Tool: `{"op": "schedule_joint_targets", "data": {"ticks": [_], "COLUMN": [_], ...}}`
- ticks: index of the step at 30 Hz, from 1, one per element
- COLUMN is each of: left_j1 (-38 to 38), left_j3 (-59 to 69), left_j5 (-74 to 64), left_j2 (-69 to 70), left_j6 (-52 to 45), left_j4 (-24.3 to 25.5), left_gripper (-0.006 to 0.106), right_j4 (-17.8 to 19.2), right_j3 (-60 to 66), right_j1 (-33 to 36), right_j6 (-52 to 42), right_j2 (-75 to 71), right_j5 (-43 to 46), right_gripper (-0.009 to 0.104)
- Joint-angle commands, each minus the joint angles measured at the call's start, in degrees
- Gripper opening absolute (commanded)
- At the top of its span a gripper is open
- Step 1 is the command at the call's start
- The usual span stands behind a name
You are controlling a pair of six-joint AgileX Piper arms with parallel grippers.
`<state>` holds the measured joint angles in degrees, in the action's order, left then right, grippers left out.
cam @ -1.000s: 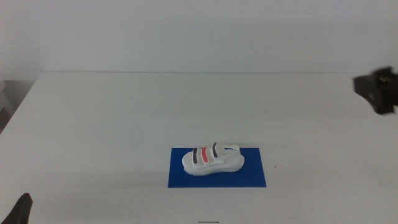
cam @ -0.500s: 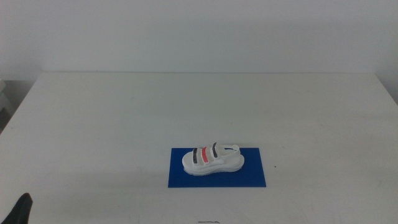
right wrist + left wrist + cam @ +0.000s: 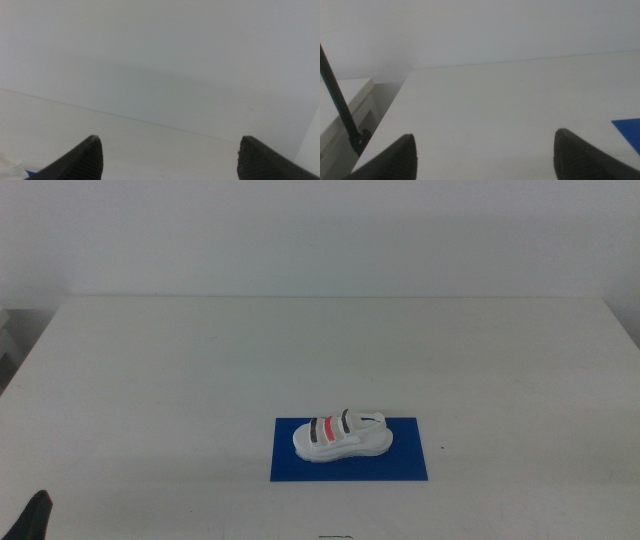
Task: Use one arm to grab the shoe from the table and place it on the mat.
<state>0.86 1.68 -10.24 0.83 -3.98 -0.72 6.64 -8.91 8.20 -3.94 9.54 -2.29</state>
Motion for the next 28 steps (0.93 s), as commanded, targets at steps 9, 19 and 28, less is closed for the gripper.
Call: {"op": "schedule_joint_targets", "data": {"ticks": [9,19,28], "left_j1": [0.3,0.3,0.3], "left_j3": [-0.2,-0.2,-0.2], "left_j5": [4.8,4.8,4.8], "left_j2": [1.1,1.1,1.1], "left_j6": [0.8,0.8,0.8], "left_j4": [-0.5,-0.5,-0.5], "left_gripper": [0.094,0.094,0.094], "right_j4": [-3.4,-3.4,-2.0], "right_j3": [7.1,9.5,9.5], "right_j1": [-0.3,-0.3,-0.3], "right_j6": [-0.7,-0.7,-0.7], "right_j2": [-10.3,-11.4,-11.4], "right_j5": [0.9,-4.5,-4.6], "right_gripper": [0.08,0.08,0.079]}}
